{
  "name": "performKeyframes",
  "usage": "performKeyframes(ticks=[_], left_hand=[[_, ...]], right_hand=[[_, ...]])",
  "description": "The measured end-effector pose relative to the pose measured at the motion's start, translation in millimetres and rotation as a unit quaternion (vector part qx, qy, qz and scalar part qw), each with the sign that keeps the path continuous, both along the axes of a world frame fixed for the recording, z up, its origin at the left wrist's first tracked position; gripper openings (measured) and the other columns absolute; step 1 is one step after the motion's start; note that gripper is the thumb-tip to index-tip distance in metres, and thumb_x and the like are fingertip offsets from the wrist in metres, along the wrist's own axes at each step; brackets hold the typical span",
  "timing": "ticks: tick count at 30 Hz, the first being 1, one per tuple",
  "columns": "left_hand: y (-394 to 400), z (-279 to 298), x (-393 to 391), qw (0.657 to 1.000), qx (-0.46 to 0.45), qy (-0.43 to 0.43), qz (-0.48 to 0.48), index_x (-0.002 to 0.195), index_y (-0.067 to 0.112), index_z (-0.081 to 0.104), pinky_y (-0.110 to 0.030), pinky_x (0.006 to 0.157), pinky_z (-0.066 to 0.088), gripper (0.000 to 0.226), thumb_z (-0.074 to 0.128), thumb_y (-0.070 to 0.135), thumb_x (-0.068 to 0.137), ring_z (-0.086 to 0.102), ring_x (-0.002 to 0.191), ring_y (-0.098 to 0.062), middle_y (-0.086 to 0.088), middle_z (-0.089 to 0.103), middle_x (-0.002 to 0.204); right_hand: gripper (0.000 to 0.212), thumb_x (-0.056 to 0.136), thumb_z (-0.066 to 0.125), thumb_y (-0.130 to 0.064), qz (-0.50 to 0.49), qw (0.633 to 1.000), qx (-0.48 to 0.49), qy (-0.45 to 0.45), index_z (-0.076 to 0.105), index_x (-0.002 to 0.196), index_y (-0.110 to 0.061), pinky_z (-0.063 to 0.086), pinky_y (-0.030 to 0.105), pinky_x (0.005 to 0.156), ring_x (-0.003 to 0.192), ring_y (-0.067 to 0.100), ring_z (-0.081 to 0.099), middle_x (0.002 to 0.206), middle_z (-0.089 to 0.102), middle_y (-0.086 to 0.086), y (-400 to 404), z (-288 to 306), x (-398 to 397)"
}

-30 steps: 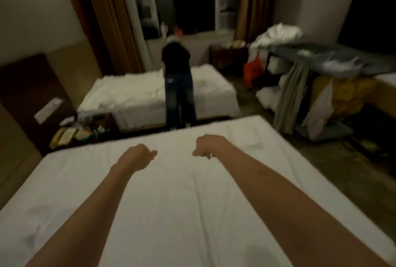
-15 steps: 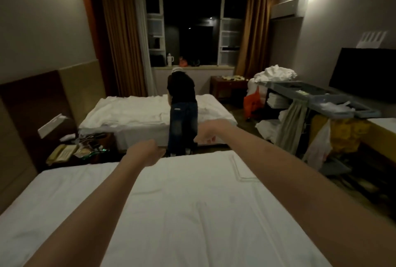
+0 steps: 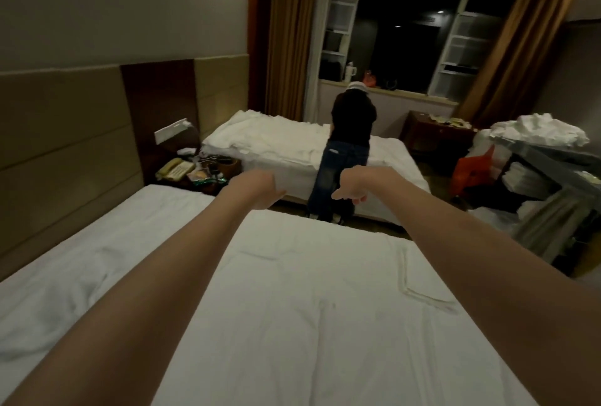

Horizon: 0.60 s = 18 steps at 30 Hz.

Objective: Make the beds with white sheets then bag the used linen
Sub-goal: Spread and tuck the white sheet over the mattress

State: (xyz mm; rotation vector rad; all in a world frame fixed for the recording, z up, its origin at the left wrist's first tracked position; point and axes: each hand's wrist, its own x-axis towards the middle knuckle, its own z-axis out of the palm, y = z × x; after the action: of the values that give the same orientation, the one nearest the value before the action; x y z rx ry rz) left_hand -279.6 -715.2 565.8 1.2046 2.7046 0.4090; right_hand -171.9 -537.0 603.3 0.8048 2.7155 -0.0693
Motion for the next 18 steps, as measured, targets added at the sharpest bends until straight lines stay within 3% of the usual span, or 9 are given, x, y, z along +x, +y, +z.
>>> performKeyframes(ticks=[2,5,7,9,13,15,18], left_hand=[[-11,-4,2,1.0,-0.011,-0.004,0.026,0.09,0.007,0.055,-0.033,0.071,0.039,0.037,0.039,0.038,0.102,0.053,0.081,-0.022,-0.009,0.056,0.086],[-33,-17,-3,0.998,-0.021,-0.003,0.051,0.099,0.001,0.059,-0.037,0.072,0.042,0.042,0.041,0.039,0.102,0.054,0.079,-0.025,-0.003,0.049,0.077],[-52,-24,-11,0.997,-0.035,-0.001,0.062,0.099,0.005,0.057,-0.04,0.078,0.044,0.039,0.042,0.04,0.101,0.055,0.088,-0.029,-0.007,0.051,0.086],[-72,-25,-21,0.996,-0.049,0.008,0.069,0.091,0.01,0.051,-0.037,0.075,0.042,0.034,0.042,0.041,0.101,0.051,0.085,-0.026,-0.01,0.053,0.092],[-120,-23,-52,0.995,-0.068,0.02,0.07,0.085,0.007,0.053,-0.038,0.074,0.041,0.039,0.04,0.04,0.102,0.051,0.085,-0.027,-0.01,0.051,0.09],[-148,-21,-71,0.994,-0.085,0.027,0.066,0.096,0.002,0.059,-0.04,0.077,0.043,0.042,0.04,0.04,0.102,0.056,0.095,-0.033,-0.015,0.057,0.1],[-191,-17,-104,0.991,-0.108,0.032,0.071,0.114,-0.001,0.059,-0.043,0.089,0.045,0.046,0.039,0.039,0.102,0.056,0.11,-0.034,-0.017,0.06,0.116]], right_hand=[[0.035,0.098,0.048,-0.04,0.029,0.999,0.003,-0.017,0.057,0.083,-0.01,0.05,0.036,0.081,0.072,0.022,0.058,0.075,0.062,0.004,-8,-8,-9],[0.037,0.099,0.047,-0.04,0.067,0.997,0.003,-0.045,0.056,0.078,-0.011,0.047,0.035,0.078,0.076,0.023,0.058,0.081,0.064,0.005,-30,-17,-22],[0.036,0.099,0.046,-0.041,0.081,0.995,0.001,-0.051,0.057,0.083,-0.01,0.046,0.033,0.077,0.079,0.023,0.059,0.086,0.065,0.006,-50,-19,-32],[0.035,0.099,0.045,-0.042,0.091,0.995,-0.002,-0.05,0.057,0.087,-0.011,0.046,0.033,0.079,0.081,0.023,0.06,0.087,0.065,0.005,-74,-20,-45],[0.04,0.1,0.044,-0.041,0.108,0.994,-0.011,-0.032,0.054,0.074,-0.012,0.045,0.032,0.078,0.075,0.02,0.057,0.081,0.062,0.004,-129,-28,-78],[0.041,0.099,0.044,-0.043,0.108,0.994,-0.024,-0.022,0.055,0.074,-0.011,0.045,0.03,0.074,0.071,0.018,0.057,0.082,0.063,0.005,-156,-33,-98],[0.039,0.1,0.043,-0.043,0.112,0.993,-0.045,-0.007,0.055,0.09,-0.008,0.045,0.03,0.07,0.07,0.016,0.058,0.085,0.064,0.004,-199,-43,-130]])
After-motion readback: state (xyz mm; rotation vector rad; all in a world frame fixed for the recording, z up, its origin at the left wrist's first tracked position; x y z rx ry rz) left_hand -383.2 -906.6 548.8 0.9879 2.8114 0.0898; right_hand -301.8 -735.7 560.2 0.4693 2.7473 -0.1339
